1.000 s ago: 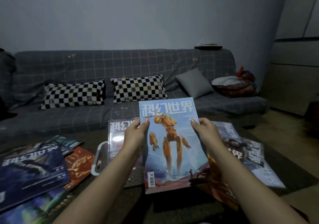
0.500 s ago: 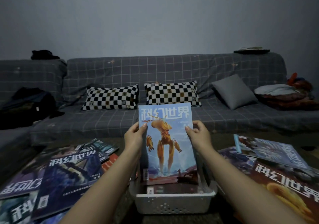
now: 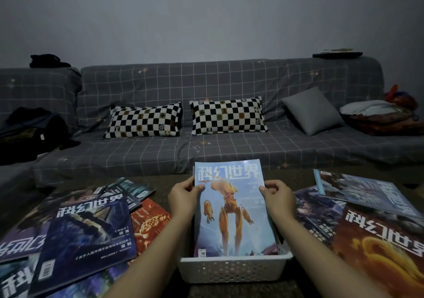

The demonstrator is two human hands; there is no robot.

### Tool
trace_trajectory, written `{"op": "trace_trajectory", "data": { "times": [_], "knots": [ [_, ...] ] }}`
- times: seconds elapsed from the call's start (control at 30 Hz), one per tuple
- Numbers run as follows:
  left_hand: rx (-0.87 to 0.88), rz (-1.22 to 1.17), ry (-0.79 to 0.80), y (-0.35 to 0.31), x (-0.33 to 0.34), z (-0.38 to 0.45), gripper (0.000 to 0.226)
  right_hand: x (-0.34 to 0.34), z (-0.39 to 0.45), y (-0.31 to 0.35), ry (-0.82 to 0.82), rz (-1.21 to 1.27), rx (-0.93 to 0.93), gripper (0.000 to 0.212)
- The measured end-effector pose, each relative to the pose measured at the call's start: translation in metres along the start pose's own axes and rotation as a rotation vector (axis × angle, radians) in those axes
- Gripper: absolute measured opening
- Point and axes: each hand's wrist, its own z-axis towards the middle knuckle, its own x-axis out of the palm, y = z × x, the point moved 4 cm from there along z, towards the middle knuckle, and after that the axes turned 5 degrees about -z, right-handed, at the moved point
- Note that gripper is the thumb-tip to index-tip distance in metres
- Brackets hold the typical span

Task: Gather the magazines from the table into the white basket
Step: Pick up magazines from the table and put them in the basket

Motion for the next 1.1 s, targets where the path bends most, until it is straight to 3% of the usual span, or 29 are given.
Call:
{"op": "trace_trajectory", "data": {
  "times": [0.43, 0.63, 0.77, 0.87, 1.1],
  "knots": [
    [0.045, -0.011, -0.083, -0.005, 0.004, -0.025, 0.04, -0.001, -0.003, -0.014, 0.099, 0.005, 0.007, 0.029],
    [0.024, -0.095, 0.086, -0.018, 0.04, -0.08, 0.016, -0.037, -0.036, -0.014, 0.054, 0.124, -0.033, 0.016],
    [0.037, -0.089, 0.252, -0.029, 0.081, -0.118, 0.025, -0.082, -0.055, -0.03, 0.031, 0.073, -0.089, 0.02],
    [0.034, -0.1, 0.345, -0.029, 0.119, -0.143, 0.019, -0.119, -0.062, -0.053, -0.014, 0.034, -0.105, 0.014],
    [-0.009, -0.019, 0.512, -0.015, 0.213, -0.185, 0.016, -0.189, -0.057, -0.117, -0.108, -0.149, 0.005, 0.014]
  ]
}}
